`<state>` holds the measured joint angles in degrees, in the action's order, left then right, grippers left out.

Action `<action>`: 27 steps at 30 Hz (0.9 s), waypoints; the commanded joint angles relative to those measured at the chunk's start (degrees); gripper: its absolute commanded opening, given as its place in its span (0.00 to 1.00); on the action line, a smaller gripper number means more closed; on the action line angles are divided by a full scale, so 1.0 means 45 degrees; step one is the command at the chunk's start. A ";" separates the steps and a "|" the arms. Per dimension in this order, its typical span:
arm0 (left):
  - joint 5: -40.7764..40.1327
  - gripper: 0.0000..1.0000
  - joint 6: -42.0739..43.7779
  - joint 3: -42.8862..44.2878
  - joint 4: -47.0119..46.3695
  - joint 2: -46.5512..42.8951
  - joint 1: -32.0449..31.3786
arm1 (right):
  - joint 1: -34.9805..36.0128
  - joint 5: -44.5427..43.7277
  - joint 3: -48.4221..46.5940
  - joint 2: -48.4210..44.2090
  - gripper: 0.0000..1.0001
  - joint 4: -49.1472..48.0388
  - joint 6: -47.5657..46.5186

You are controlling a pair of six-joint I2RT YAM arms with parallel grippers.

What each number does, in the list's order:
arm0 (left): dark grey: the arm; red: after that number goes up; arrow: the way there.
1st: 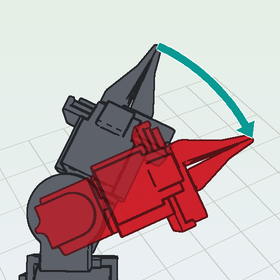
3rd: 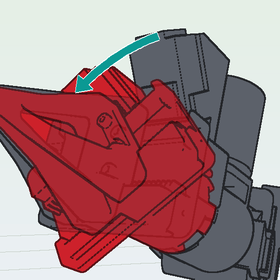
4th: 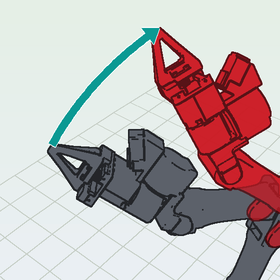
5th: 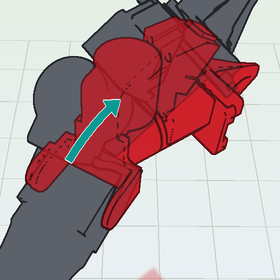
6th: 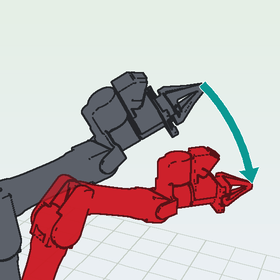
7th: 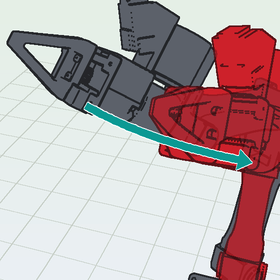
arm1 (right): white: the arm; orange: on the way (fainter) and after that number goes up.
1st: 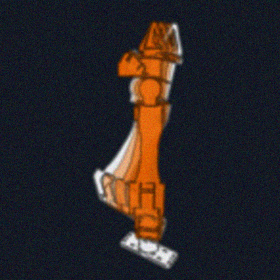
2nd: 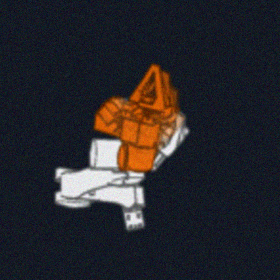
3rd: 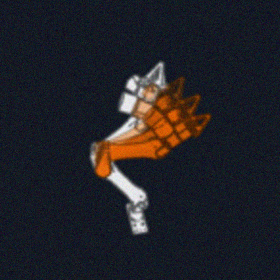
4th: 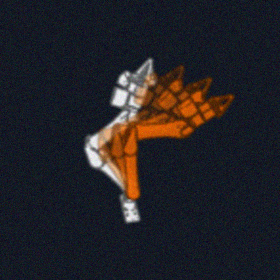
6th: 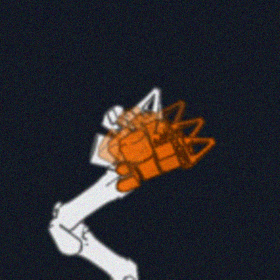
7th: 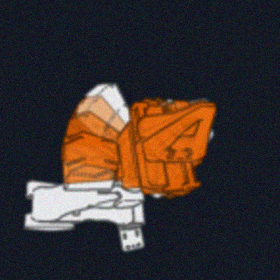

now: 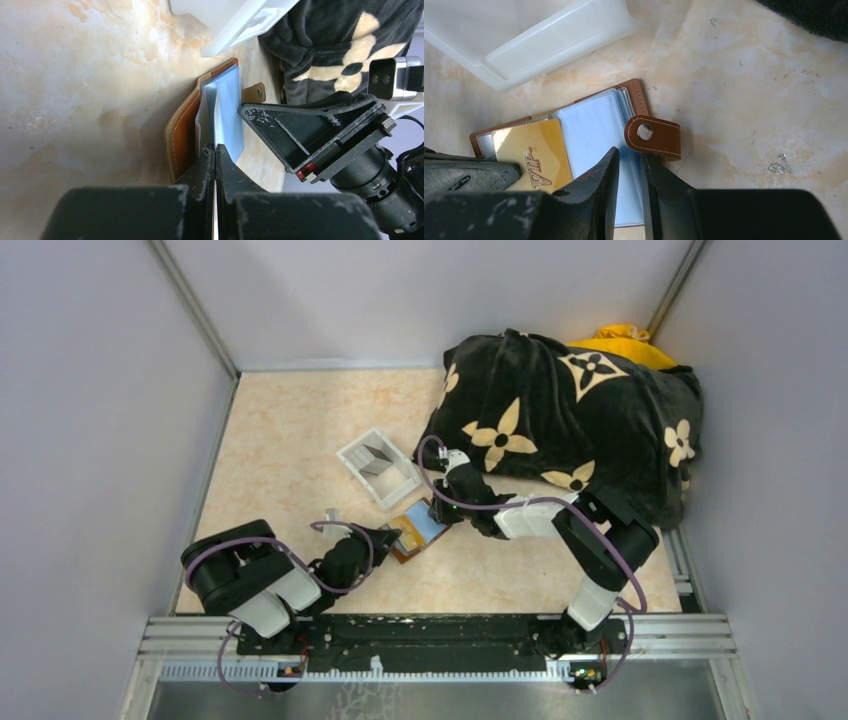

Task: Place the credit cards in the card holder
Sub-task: Insert the credit card into the card holder.

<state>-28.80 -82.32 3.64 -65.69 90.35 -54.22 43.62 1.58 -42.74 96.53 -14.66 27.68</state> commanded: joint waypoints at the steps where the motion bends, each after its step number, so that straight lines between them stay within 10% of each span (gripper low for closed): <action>1: 0.0099 0.00 -0.0457 0.0111 0.0522 0.0060 0.0051 | 0.0376 0.0256 0.0559 0.0310 0.23 0.1147 0.0107; 27: -0.0297 0.00 -0.2967 0.0450 0.4437 -0.0954 0.0034 | 0.0557 0.0196 0.0726 0.0174 0.23 0.1071 0.0234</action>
<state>-28.99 -94.89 5.67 -52.16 86.02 -54.22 44.14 0.43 -42.00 96.27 -15.70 28.12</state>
